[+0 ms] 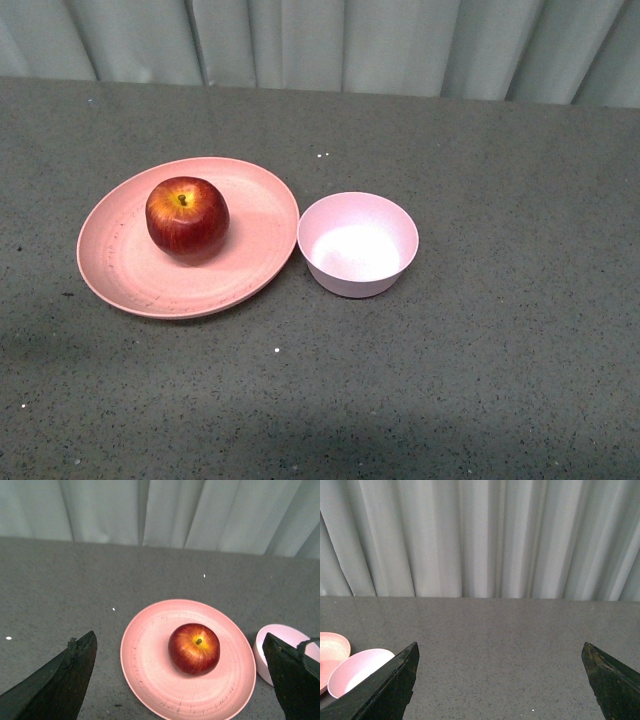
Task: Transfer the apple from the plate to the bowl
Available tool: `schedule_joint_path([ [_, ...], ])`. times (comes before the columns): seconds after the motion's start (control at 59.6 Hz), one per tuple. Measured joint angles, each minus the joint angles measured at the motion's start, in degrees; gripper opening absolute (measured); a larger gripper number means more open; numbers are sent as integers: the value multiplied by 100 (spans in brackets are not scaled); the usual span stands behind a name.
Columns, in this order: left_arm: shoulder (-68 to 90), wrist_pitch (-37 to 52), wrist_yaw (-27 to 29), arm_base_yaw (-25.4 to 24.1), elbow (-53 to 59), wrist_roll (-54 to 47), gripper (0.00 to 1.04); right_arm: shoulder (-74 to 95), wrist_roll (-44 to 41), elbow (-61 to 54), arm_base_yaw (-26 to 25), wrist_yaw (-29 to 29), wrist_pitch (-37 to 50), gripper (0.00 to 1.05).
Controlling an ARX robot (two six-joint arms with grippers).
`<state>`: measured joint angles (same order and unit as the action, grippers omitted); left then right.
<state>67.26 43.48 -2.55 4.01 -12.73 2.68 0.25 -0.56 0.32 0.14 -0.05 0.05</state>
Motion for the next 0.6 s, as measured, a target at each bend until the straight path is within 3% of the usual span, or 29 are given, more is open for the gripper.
schedule_joint_path([
  [0.218, 2356, -162, 63, 551, -1351, 136, 98, 0, 0, 0, 0, -2, 0, 95],
  [0.604, 4129, -625, 391, 970, -2774, 173, 98, 0, 0, 0, 0, 0, 0, 95],
])
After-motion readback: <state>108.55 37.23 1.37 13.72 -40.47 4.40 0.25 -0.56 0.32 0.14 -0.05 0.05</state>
